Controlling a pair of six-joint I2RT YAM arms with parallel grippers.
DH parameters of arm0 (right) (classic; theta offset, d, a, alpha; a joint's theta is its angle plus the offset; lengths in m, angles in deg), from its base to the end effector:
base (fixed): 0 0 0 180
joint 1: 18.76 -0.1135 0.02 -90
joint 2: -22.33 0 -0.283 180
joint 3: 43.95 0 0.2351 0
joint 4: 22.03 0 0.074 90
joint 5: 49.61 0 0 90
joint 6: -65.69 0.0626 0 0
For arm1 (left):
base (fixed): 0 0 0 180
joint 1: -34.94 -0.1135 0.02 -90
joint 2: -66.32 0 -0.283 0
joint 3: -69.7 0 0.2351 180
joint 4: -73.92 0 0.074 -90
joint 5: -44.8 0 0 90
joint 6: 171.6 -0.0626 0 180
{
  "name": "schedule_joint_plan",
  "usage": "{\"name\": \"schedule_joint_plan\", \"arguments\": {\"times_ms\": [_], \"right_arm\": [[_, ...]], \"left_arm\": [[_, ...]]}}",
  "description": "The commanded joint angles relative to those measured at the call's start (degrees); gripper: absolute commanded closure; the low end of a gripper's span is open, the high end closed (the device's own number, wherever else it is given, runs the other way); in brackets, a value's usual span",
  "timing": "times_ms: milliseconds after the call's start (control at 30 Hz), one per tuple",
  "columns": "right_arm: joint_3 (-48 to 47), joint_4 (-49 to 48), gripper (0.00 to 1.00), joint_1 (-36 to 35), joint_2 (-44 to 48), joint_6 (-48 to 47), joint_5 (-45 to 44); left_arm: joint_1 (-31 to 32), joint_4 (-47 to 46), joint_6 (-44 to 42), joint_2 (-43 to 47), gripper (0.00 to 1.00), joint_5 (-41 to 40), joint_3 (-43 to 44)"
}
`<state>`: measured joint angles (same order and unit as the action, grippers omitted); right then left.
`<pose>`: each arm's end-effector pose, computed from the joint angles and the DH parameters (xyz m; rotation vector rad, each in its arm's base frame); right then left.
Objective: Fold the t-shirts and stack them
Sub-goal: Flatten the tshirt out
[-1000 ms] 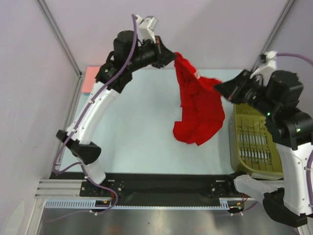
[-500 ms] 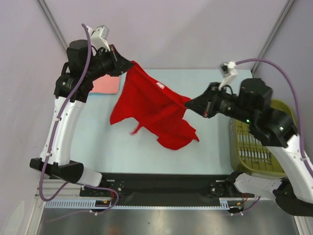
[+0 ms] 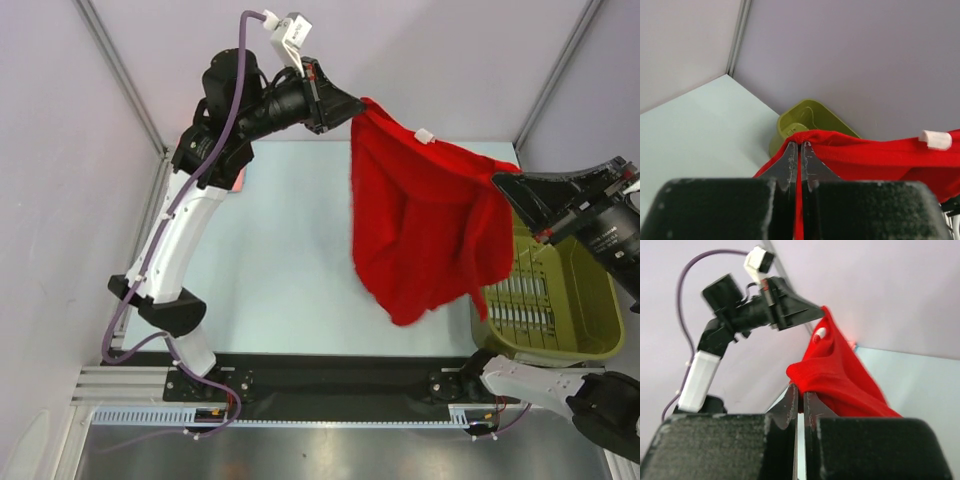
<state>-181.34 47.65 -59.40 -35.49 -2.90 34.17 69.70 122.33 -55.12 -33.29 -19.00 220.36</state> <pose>0.0394 0.0248 0.6076 -0.1494 1.4419 0.8195 0.2677 -0.2194 0.5814 0.5070 1.5758 -1.1799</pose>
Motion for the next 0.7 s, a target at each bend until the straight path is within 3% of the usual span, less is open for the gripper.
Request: {"name": "schedule_joint_plan", "arguments": {"times_ms": [0,133,233,267,333,367,400,433,467,500,533,567,667], "right_arm": [[-2.5,3.0,1.0,-5.4,-3.3,-4.5,0.1],[-1.5,5.2,1.0,-6.4,-11.4,-2.0,25.8],[11.0,-2.6,1.0,-11.4,-14.9,3.8,34.8],[17.9,-8.2,1.0,-15.9,-16.2,4.1,34.8],[21.0,-16.1,1.0,-17.7,-18.4,7.1,37.5],[27.7,-27.1,1.0,-18.0,-19.6,9.1,39.7],[30.3,-32.7,1.0,-18.2,-21.3,13.6,40.4],[32.9,-37.9,0.94,-18.2,-24.5,15.4,40.2],[35.5,-46.8,0.78,-17.8,-27.1,17.2,40.1],[34.9,-48.4,0.68,-16.2,-29.9,20.1,39.4],[33.7,-49.5,0.64,-15.0,-36.2,21.5,40.0],[30.2,-48.8,0.49,-14.0,-38.9,22.4,40.8],[25.9,-35.4,0.23,-11.8,-43.5,20.5,37.1]], "left_arm": [[-2.7,-0.4,-2.0,-0.2,1.0,-3.8,2.3],[-10.7,6.7,-6.2,1.3,1.0,-9.0,-1.6],[-18.7,7.9,-9.2,5.6,1.0,-11.4,-12.1],[-22.2,8.0,-10.2,7.3,1.0,-13.2,-17.2],[-25.0,7.8,-12.1,8.5,1.0,-16.1,-21.2],[-26.0,8.8,-14.2,8.6,1.0,-18.7,-22.2],[-27.7,9.8,-14.9,7.7,0.92,-20.8,-22.5],[-28.6,13.3,-15.4,6.6,0.59,-24.9,-21.6],[-29.4,15.3,-15.1,5.6,0.39,-27.2,-20.5],[-30.5,17.4,-14.6,4.3,0.36,-29.7,-18.5],[-30.8,20.0,-14.1,4.3,0.31,-31.5,-18.4],[-31.0,20.5,-13.7,4.8,0.29,-33.3,-19.0],[-30.9,17.5,-12.8,11.3,0.25,-31.4,-27.0]]}}
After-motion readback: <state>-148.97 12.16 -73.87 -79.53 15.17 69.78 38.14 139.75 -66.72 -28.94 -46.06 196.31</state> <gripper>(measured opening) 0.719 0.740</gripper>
